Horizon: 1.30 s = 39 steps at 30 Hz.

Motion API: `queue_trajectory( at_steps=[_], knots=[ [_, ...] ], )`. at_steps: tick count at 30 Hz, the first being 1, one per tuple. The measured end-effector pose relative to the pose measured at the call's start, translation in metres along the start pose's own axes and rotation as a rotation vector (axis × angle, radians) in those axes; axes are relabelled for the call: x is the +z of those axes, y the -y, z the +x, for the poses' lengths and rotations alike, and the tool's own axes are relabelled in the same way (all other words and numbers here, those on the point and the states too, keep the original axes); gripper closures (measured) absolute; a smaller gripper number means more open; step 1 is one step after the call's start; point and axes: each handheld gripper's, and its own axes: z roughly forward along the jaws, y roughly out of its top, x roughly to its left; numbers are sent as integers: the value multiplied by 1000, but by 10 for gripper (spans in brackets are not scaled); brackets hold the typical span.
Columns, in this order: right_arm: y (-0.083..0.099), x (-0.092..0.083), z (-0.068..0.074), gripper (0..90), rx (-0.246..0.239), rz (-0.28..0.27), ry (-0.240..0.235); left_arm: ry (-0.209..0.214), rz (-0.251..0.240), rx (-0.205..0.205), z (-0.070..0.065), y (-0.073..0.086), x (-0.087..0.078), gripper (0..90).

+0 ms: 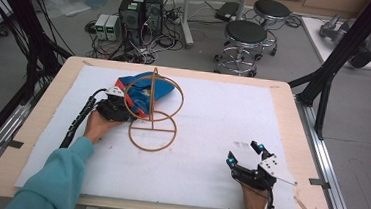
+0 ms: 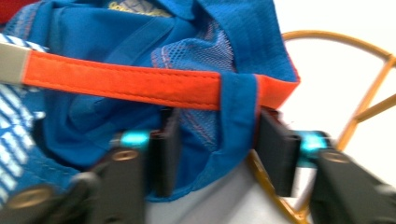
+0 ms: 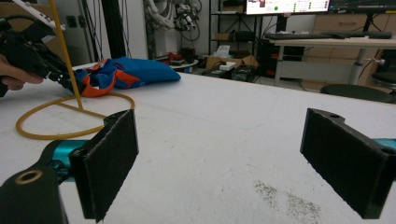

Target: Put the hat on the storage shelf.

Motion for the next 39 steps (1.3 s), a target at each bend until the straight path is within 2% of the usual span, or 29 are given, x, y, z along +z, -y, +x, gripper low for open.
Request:
queue_trajectory(
  at_steps=[3,4,6,11,17,20,21,22,25,26,29,30,33,34,39],
  knots=[
    [0,0,0,103,0,-1,1,16,-1,-1,0,0,-1,684],
    [0,0,0,103,-1,-1,1,32,-4,-7,0,0,-2,724],
    [0,0,0,103,-2,-1,3,34,-5,-10,0,-1,-3,771],
    [0,0,0,103,-7,-3,1,35,-13,-12,-1,-3,-9,836],
    [0,0,0,103,-9,-3,2,9,-61,-3,-1,-9,-28,848],
    [0,0,0,103,-10,-3,2,-14,-98,3,0,-14,-46,849],
    [0,0,0,103,-10,-3,2,-14,-98,3,0,-14,-46,849],
    [0,0,0,103,-10,-3,3,-21,-117,-1,1,-15,-56,848],
    [0,0,0,103,-13,-3,3,-37,-135,-10,2,-17,-66,849],
    [0,0,0,103,-14,-3,4,-48,-149,-5,2,-18,-75,849],
    [0,0,1,103,-9,-1,5,-61,-160,-4,3,-19,-84,849],
    [0,0,1,103,-9,-1,5,-71,-177,-15,4,-19,-92,849],
    [0,0,1,103,-11,-1,6,-80,-196,-27,5,-19,-99,849],
    [0,0,1,103,-15,-4,8,-79,-221,-29,5,-20,-109,849],
    [0,0,1,103,-15,-5,9,-96,-231,-8,3,-23,-126,849]
  ],
)
